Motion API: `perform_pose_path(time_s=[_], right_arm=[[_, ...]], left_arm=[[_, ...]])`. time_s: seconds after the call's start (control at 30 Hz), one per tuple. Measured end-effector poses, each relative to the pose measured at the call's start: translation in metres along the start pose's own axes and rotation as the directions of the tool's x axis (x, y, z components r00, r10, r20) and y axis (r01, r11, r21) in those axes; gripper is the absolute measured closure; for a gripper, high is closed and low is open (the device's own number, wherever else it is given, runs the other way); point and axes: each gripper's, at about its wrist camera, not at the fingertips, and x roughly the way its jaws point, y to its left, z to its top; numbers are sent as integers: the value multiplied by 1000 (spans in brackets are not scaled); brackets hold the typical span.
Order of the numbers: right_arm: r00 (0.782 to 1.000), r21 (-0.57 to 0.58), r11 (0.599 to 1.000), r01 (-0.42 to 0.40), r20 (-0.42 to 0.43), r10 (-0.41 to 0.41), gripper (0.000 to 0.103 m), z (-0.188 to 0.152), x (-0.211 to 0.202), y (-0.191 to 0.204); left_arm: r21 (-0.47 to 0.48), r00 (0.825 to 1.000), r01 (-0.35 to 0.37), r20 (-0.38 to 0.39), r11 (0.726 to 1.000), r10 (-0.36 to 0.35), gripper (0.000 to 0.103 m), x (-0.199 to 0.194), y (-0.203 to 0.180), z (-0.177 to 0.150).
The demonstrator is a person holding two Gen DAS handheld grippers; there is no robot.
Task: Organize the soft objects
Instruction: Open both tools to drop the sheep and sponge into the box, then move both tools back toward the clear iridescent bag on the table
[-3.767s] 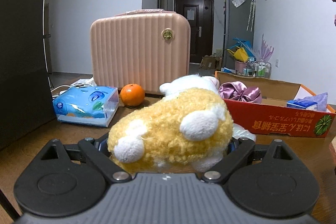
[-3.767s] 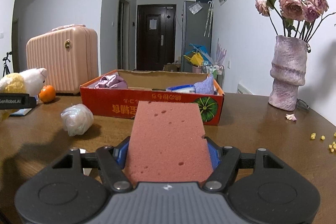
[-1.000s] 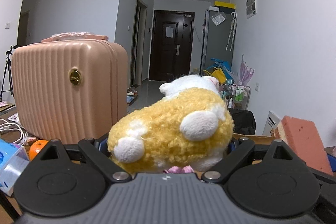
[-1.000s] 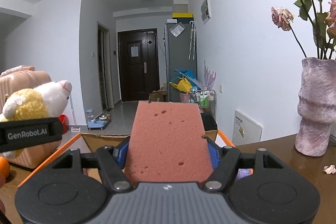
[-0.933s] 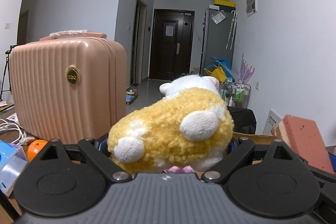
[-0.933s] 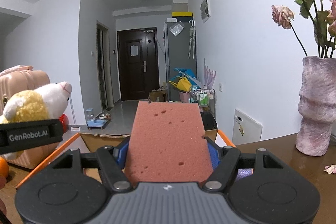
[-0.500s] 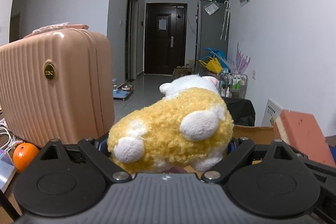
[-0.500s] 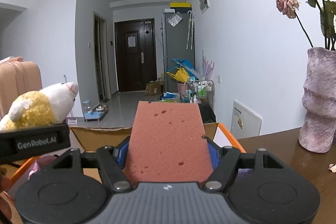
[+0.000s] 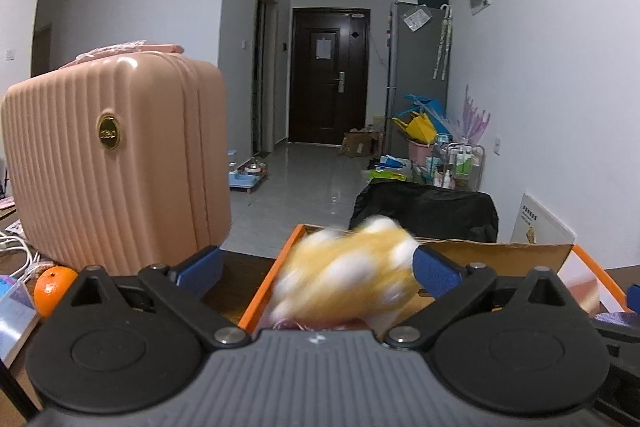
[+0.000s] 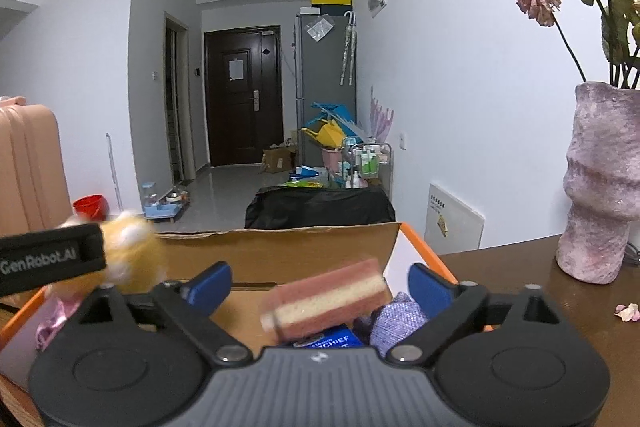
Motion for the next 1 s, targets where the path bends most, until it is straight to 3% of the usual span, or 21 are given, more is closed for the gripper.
perform_pose_path(time_s=[0.4,1.0], right_arm=[[1000,-2,1000,9,21,-9,0,-5,-6,0],[997,-62,997,-38,70,42,0,-23,-50,-1]], left_arm=[[-55,999,-34,-25,998,32,0,0,8,3],[-76,999,33,22,997,-32,0,-54,32,-8]])
